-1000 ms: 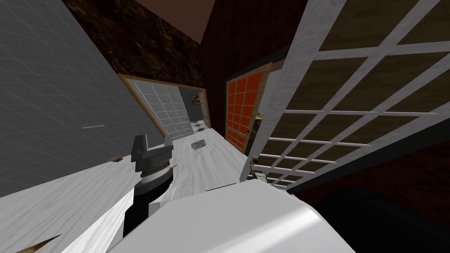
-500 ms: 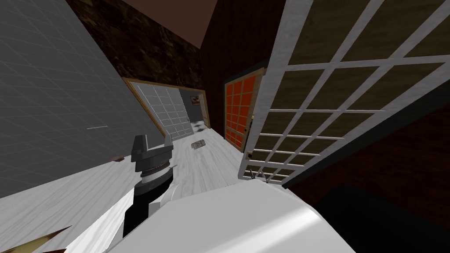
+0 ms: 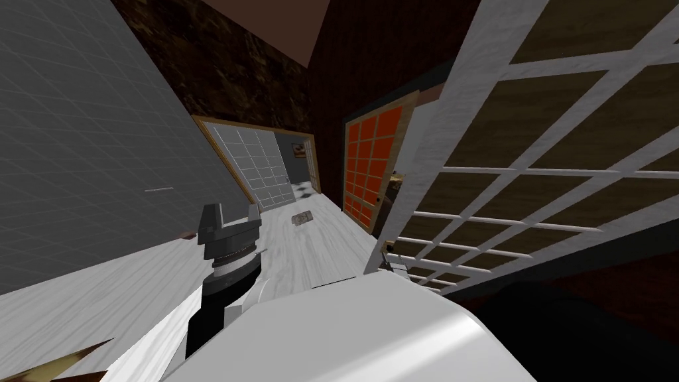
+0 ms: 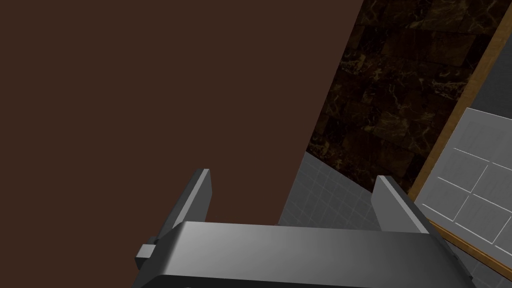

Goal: Pull the door open

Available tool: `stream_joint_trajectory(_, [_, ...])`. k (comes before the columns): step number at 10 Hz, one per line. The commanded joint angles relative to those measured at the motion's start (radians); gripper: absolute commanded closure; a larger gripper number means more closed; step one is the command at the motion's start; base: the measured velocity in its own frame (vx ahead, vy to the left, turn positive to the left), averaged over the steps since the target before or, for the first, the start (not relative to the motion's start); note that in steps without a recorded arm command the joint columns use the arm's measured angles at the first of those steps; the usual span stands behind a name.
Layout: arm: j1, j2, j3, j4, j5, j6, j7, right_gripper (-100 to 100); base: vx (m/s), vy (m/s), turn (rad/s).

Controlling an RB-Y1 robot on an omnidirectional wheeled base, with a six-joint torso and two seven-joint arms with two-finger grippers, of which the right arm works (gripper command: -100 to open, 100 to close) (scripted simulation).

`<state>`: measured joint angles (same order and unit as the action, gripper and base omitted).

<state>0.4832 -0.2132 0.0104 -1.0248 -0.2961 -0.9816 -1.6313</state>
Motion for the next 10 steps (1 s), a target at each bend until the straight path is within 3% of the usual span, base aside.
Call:
stream_joint_trajectory(1, [-0.02, -0.022, -0.018, 0.028, -0.015, -0.002, -0.023, -100, 0.221, -0.001, 0.108])
stream_joint_trajectory(2, [-0.011, -0.014, -0.011, 0.018, -0.009, -0.003, -0.014, -100, 0.099, -0.008, 0.023])
stream_joint_trajectory(3, [-0.011, -0.014, -0.011, 0.018, -0.009, -0.003, -0.014, 100, -0.012, -0.001, -0.026])
stream_joint_trajectory(8, [-0.011, -0.014, -0.011, 0.018, -0.009, -0.003, -0.014, 100, -0.02, -0.003, -0.002])
stream_joint_trajectory(10, [0.003, -0.038, 0.006, 0.025, 0.007, -0.023, -0.038, 100, -0.136, -0.034, 0.169])
